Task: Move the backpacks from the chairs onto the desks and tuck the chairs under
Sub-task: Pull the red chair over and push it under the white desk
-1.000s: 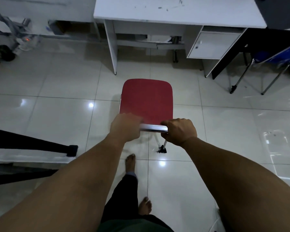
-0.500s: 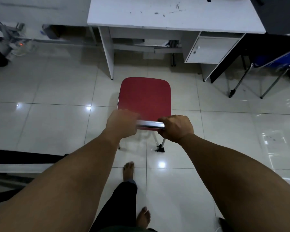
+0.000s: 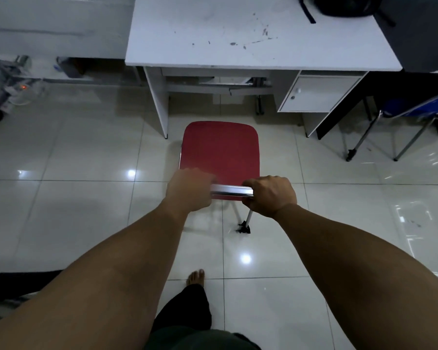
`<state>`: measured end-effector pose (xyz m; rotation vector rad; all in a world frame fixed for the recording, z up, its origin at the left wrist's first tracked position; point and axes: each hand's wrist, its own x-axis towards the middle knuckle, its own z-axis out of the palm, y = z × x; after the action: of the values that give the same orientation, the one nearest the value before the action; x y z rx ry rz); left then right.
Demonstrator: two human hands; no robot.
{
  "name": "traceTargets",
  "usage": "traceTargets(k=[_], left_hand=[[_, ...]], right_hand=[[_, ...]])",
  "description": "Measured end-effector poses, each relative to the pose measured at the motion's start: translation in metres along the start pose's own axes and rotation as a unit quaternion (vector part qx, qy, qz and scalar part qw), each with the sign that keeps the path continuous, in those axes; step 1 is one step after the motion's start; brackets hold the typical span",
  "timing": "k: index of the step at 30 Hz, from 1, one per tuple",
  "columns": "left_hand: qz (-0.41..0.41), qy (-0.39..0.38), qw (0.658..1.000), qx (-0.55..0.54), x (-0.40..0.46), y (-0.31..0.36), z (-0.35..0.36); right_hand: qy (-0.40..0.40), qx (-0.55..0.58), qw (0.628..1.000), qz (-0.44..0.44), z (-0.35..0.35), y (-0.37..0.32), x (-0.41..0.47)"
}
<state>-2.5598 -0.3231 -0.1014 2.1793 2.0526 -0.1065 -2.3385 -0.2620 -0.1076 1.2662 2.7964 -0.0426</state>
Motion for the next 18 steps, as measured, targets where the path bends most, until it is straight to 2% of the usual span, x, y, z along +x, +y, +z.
traceTargets(k=[9, 18], left_hand=[[0.002, -0.017, 1.000, 0.004, 0.056, -0.027, -0.009], [-0.018, -0.016, 1.000, 0.009, 0.124, -0.028, -0.013]], right_hand=[[0.012, 0.012, 1.000, -0.001, -0.006, 0.017, 0.053], [-0.017, 0.000, 1.000, -0.016, -0.006, 0.069, 0.111]])
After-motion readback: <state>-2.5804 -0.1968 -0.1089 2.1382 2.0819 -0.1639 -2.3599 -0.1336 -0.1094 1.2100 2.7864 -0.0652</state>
